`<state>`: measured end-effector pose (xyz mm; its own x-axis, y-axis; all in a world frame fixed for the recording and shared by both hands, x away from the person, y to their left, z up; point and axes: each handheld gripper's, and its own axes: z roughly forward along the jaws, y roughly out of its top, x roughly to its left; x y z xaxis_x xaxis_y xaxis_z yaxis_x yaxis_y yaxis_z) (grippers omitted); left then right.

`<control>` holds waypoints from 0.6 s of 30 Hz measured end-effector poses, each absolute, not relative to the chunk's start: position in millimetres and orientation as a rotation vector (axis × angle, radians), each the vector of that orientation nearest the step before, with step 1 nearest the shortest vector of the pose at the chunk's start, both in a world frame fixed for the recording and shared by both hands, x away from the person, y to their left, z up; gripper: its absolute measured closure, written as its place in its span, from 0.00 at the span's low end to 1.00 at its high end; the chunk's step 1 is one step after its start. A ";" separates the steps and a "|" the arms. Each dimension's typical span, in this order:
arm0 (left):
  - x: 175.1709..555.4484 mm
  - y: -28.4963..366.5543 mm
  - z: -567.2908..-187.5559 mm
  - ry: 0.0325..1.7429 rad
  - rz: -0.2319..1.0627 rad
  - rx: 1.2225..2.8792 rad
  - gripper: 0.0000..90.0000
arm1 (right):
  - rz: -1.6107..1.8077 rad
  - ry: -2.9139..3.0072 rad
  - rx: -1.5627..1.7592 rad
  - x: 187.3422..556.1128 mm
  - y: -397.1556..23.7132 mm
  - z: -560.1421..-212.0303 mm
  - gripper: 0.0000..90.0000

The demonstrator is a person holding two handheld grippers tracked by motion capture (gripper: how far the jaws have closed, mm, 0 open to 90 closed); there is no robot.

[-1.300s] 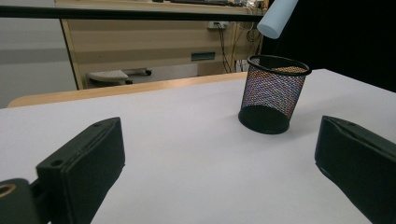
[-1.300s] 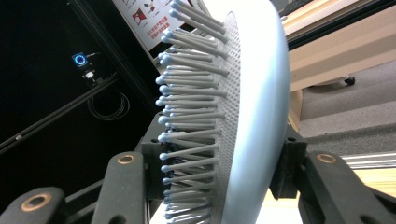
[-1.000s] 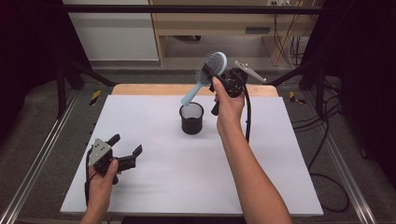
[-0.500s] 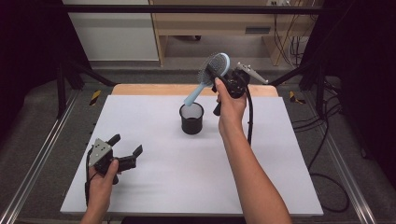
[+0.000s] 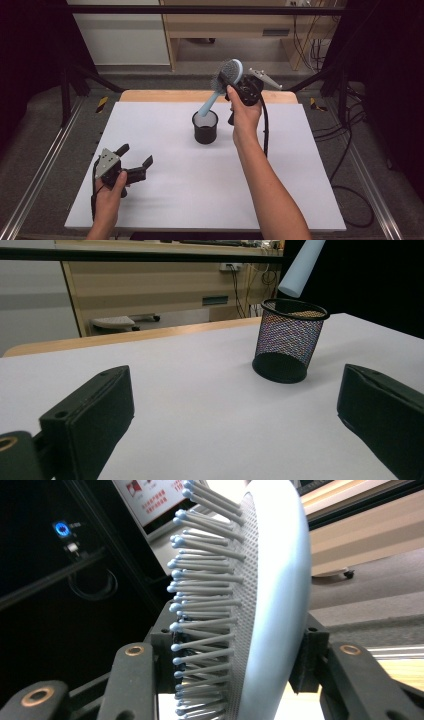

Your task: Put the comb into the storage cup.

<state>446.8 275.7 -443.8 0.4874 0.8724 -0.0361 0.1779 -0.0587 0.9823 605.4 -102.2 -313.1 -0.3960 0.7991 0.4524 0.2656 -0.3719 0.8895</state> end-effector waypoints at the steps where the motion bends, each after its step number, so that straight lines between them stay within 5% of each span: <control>1: 446.9 275.5 -443.8 0.941 0.734 1.552 0.02 | 1.812 1.461 1.423 605.6 -101.7 -313.9 0.57; 18: 446.3 275.6 -443.6 0.940 0.737 1.549 0.02 | 1.731 1.530 1.447 609.2 -102.0 -339.9 0.57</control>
<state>446.3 275.6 -443.6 0.4870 0.8727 -0.0349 0.1747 -0.0581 0.9829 609.2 -102.0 -339.9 -0.3750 0.8271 0.4187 0.3141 -0.3116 0.8968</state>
